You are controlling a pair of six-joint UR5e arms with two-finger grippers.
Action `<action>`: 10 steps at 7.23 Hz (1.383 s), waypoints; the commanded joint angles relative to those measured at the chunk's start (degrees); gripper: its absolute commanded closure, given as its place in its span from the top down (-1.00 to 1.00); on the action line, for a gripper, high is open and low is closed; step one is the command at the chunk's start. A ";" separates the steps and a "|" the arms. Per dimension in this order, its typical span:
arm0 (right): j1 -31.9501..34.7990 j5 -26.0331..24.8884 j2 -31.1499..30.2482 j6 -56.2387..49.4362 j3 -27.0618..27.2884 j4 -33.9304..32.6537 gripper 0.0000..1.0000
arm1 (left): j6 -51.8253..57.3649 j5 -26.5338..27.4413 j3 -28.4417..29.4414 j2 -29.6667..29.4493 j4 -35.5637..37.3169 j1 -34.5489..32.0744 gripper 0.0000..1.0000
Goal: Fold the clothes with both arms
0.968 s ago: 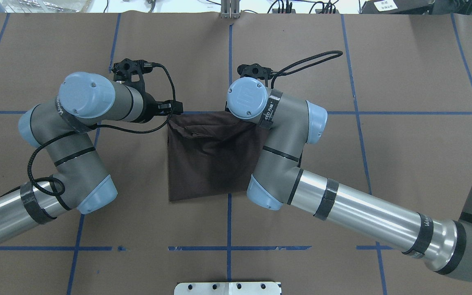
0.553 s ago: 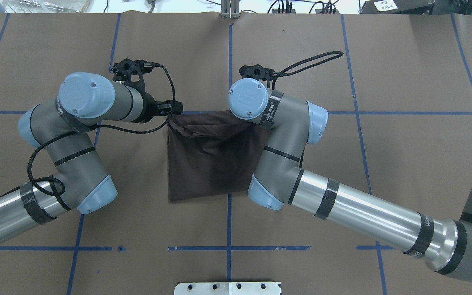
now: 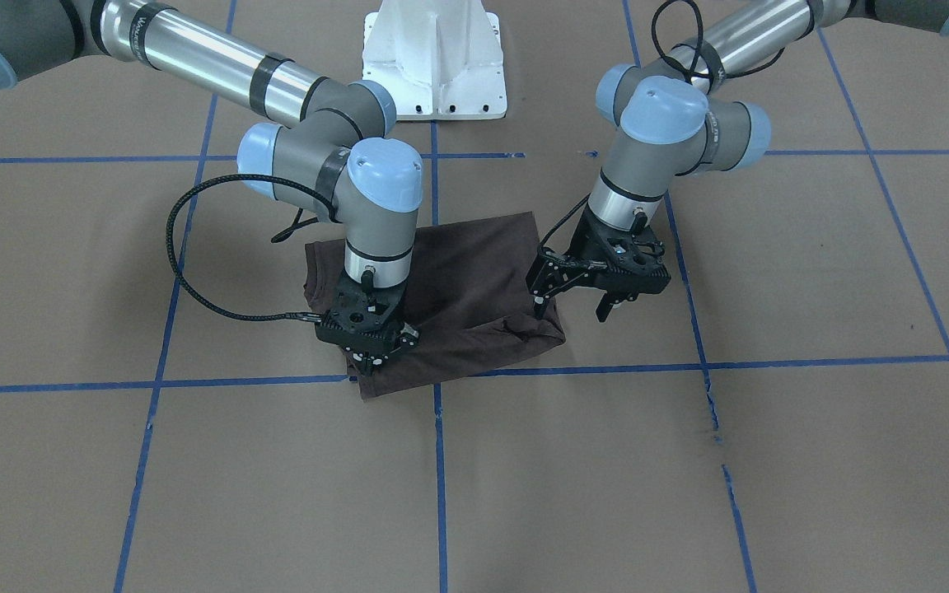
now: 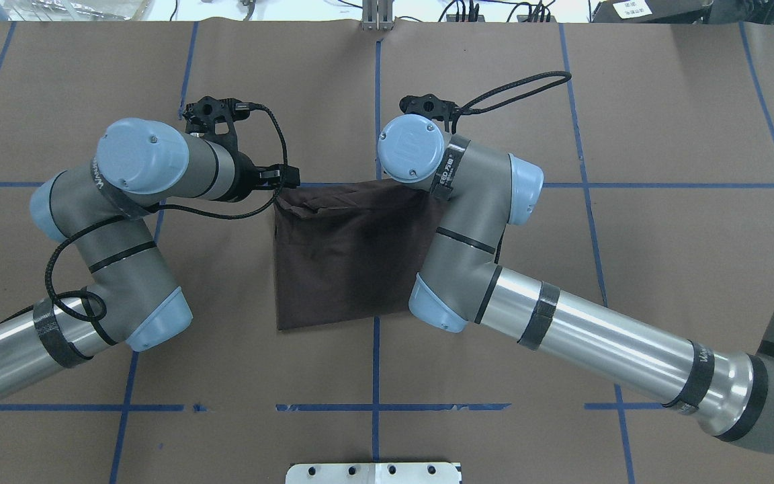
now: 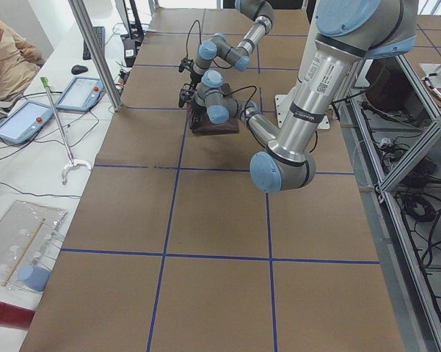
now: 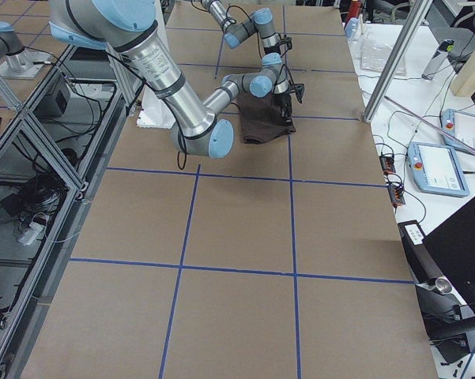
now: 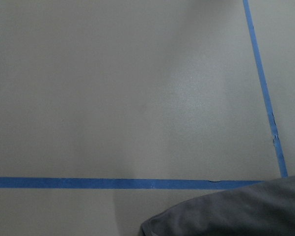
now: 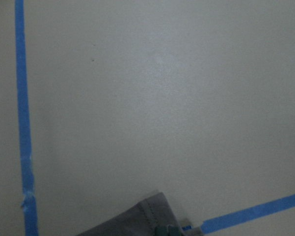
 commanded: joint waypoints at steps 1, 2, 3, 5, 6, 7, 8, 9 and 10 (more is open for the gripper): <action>0.10 -1.44 0.14 1.35 -0.29 -1.60 -0.07 | -0.05 0.09 0.00 0.00 0.06 0.03 1.00; -0.08 -2.41 1.71 0.83 -2.56 -1.60 0.99 | -0.14 0.00 0.00 0.00 0.06 0.03 1.00; 0.36 -2.33 2.68 -0.40 -3.02 -1.43 1.00 | -1.27 0.09 0.18 -0.09 0.06 0.12 1.00; 6.30 7.89 3.22 -8.80 -0.49 -1.34 1.00 | -4.51 0.09 0.70 -0.96 0.23 1.26 1.00; 7.73 10.13 2.09 -10.58 1.96 -1.34 1.00 | -8.27 0.26 1.14 -1.40 0.41 2.13 1.00; 7.74 10.15 1.55 -10.69 2.51 -1.25 1.00 | -9.96 0.87 2.62 -2.97 0.85 4.23 1.00; 7.74 10.15 1.20 -10.69 2.95 -1.25 1.00 | -11.55 1.92 5.16 -5.25 0.85 4.51 1.00; 7.74 10.07 1.02 -10.69 3.30 -1.25 1.00 | -14.52 2.02 7.62 -6.75 0.50 4.51 0.58; 7.74 10.07 0.76 -10.60 3.39 -1.25 1.00 | -14.72 2.11 7.65 -6.51 0.41 4.43 -0.12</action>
